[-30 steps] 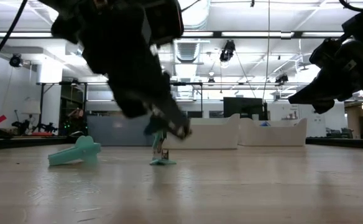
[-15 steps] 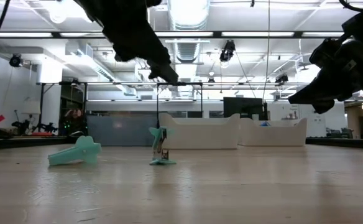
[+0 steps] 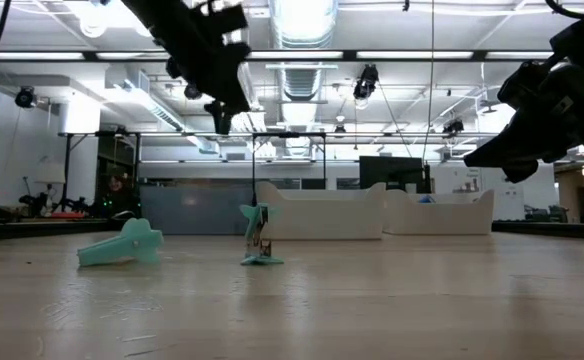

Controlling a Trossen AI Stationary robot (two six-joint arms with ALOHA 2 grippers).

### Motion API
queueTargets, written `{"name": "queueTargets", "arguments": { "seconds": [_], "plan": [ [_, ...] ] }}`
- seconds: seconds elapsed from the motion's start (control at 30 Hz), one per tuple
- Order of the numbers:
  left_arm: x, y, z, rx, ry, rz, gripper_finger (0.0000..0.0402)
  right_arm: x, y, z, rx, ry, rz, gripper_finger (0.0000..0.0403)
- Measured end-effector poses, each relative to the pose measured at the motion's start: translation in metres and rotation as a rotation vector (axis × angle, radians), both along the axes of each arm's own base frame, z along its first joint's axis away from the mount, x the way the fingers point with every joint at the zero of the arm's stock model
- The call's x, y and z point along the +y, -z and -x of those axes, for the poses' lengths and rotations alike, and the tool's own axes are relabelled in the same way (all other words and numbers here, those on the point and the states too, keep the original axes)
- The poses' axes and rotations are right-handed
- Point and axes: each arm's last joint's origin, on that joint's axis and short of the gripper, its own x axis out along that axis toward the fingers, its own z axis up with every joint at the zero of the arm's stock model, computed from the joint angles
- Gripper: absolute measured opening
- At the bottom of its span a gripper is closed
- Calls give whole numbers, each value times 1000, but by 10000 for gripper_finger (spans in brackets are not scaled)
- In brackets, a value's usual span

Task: Pick and place Stapler, Stapler remover, tape
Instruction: Put the black staple remover into the black bin

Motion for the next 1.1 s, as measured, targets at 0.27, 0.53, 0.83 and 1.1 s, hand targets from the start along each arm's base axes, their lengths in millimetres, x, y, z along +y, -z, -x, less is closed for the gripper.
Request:
{"name": "queueTargets", "arguments": {
  "seconds": [0.27, 0.53, 0.83, 1.1],
  "plan": [
    [70, 5, 12, 56, -204, 25, 35, 0, 0, 0, 0, 0, 0, 9],
    [121, 30, 38, 40, -352, 132, 38, 0, 0, 0, 0, 0, 0, 8],
    [134, 68, 56, -50, -346, 278, 41, 0, 0, 0, 0, 0, 0, 9],
    [131, 79, 60, -53, -347, 337, 42, 0, 0, 0, 0, 0, 0, 8]
  ]
}}
